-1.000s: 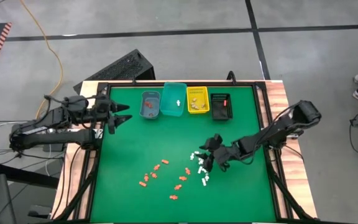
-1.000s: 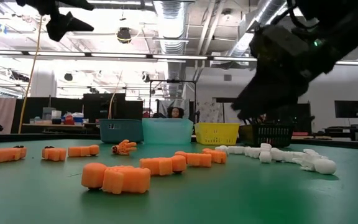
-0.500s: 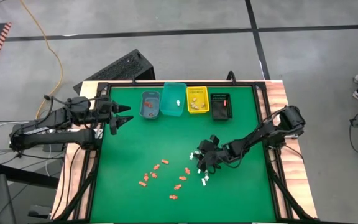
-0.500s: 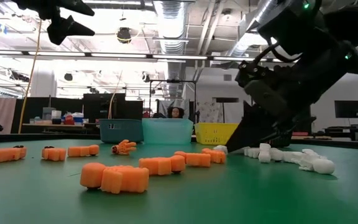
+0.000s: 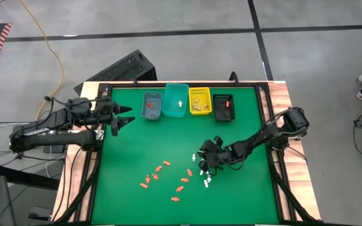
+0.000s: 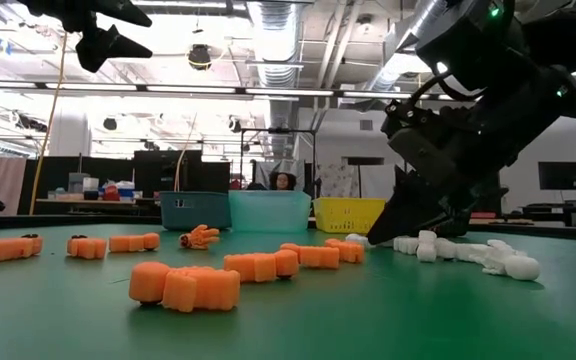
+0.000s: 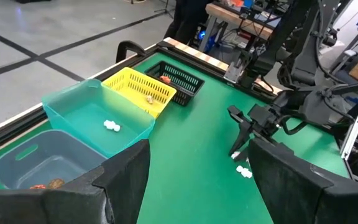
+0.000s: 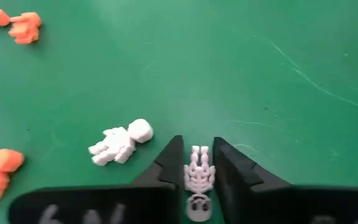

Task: Sort Halloween decoration
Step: Put the white skeleton toy into the blue bin

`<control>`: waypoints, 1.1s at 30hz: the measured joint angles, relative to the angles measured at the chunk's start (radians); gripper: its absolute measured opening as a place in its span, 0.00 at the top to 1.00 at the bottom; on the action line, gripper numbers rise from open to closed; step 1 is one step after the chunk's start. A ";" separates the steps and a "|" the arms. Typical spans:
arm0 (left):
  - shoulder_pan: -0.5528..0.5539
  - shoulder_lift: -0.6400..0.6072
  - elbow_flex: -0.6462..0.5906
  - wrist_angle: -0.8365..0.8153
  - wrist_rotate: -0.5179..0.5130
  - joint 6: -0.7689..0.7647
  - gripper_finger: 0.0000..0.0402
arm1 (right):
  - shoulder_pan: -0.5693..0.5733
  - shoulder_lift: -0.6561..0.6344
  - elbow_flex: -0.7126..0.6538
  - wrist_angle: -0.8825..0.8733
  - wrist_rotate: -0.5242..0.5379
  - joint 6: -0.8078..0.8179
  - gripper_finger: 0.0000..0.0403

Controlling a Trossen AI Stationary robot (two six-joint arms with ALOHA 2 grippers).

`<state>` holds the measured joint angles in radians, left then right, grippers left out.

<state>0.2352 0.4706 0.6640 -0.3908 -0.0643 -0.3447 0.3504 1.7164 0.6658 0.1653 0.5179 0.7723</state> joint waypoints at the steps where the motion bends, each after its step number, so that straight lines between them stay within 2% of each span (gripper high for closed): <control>1: 0.000 0.000 0.000 0.000 0.000 0.000 0.35 | 0.000 0.000 0.000 0.002 0.000 0.000 0.84; 9: 0.000 0.000 0.000 -0.001 0.001 -0.005 0.35 | 0.000 0.000 0.052 -0.032 -0.002 -0.017 0.96; 16: 0.000 0.000 0.000 -0.001 0.001 0.000 0.35 | -0.021 -0.015 0.100 -0.060 -0.021 -0.030 0.96; 24: 0.000 0.000 0.000 -0.001 0.001 0.001 0.35 | -0.081 -0.074 0.155 -0.053 0.001 -0.174 0.96; 33: 0.000 0.000 0.000 -0.001 -0.001 0.021 0.35 | -0.213 -0.092 0.247 -0.052 0.007 -0.332 0.97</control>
<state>0.2352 0.4705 0.6640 -0.3920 -0.0654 -0.3240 0.1374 1.6241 0.9129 0.1130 0.5253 0.4406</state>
